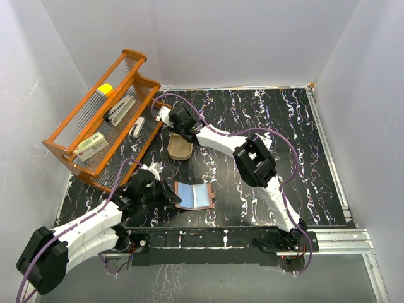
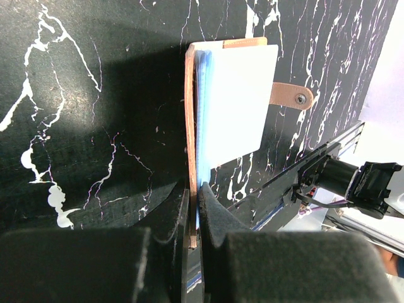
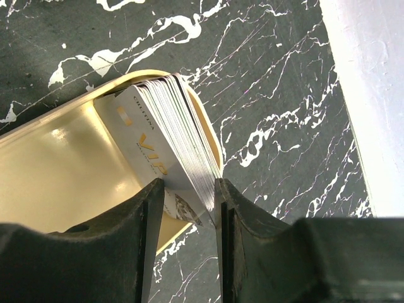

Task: Put the credit cards into the card holder
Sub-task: Pick up the credit card from the storage box, then insert the credit card into the card holder.

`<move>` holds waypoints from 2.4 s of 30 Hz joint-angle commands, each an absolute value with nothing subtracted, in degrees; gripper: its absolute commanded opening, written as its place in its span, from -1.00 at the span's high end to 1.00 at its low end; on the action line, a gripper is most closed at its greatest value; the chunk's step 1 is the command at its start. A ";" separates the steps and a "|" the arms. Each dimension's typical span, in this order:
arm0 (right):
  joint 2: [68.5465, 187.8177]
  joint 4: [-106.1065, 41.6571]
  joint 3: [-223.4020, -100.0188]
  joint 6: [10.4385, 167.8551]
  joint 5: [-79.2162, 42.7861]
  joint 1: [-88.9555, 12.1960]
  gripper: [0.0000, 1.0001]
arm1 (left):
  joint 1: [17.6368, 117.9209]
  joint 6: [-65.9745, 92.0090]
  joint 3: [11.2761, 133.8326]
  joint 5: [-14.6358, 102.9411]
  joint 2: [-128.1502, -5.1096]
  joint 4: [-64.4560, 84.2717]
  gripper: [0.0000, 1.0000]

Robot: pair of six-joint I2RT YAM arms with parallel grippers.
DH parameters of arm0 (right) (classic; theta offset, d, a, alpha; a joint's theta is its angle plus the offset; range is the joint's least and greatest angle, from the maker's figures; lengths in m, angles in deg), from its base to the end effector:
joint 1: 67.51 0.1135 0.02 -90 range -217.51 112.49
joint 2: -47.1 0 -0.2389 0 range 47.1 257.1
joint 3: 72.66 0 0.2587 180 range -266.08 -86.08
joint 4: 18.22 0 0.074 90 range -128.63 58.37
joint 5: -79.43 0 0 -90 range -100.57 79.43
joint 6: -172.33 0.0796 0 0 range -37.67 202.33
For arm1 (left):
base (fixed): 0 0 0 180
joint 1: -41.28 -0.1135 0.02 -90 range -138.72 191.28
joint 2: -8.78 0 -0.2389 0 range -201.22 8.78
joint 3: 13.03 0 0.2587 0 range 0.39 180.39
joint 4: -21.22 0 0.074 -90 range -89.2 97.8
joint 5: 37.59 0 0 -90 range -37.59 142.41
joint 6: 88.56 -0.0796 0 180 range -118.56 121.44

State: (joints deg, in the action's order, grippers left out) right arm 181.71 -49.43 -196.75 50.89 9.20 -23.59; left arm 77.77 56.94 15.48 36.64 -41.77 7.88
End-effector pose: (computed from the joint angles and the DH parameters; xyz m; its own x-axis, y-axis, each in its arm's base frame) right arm 0.4172 0.3644 0.1372 -0.1634 -0.8388 -0.5193 -0.6519 0.4869 -0.5814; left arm 0.1727 -0.1546 0.1137 -0.8821 -0.3340 -0.3321 0.0414 0.6474 -0.7611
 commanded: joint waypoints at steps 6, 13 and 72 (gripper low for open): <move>176.75 -45.13 -200.87 50.15 10.56 -23.62 0.33 | 77.72 56.96 15.15 35.45 -41.27 8.07 1.00; 176.50 -45.96 -201.25 50.78 10.00 -23.57 0.39 | 77.67 56.98 15.15 35.36 -41.47 8.21 1.00; 126.46 -34.06 -128.55 126.85 -16.04 -18.29 1.00 | 77.67 59.76 15.02 46.35 -42.81 6.46 0.75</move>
